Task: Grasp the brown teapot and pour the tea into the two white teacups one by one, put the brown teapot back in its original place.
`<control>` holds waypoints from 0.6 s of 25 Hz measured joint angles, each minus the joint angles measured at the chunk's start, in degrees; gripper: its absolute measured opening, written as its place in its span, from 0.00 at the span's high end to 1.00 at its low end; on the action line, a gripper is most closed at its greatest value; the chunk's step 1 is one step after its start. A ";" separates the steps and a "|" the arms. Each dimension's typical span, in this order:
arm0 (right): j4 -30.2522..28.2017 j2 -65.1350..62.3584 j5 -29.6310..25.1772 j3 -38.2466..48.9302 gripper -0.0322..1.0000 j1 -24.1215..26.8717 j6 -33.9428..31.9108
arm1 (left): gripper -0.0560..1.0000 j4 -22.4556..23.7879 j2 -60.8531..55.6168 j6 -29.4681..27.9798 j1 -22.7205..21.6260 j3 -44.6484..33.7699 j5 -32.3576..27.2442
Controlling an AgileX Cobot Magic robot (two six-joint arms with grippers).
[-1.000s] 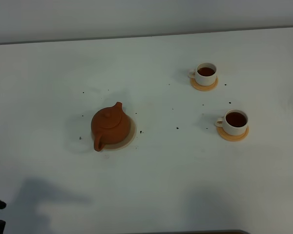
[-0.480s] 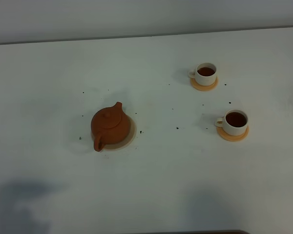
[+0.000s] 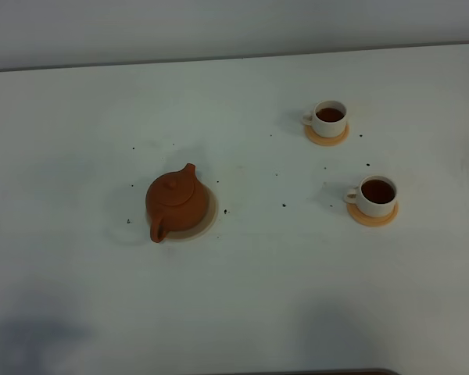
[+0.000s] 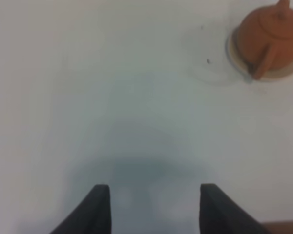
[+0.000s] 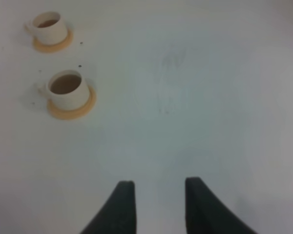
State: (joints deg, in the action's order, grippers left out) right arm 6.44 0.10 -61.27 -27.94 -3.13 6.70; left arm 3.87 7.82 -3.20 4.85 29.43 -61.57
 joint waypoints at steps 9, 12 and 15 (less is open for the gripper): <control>0.00 0.00 0.00 0.00 0.74 0.00 0.00 | 0.56 0.05 -2.47 0.00 -4.11 0.00 0.00; 0.00 0.00 0.00 0.00 0.74 0.00 0.00 | 0.56 0.10 -3.76 0.03 -4.95 0.00 0.00; 0.00 0.00 0.00 0.00 0.74 0.00 0.00 | 0.56 0.15 -4.76 0.03 -5.15 0.00 0.00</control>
State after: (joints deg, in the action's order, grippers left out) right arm 6.44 0.10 -61.27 -27.94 -3.13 6.70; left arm 4.02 3.05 -3.18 -0.30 29.43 -61.57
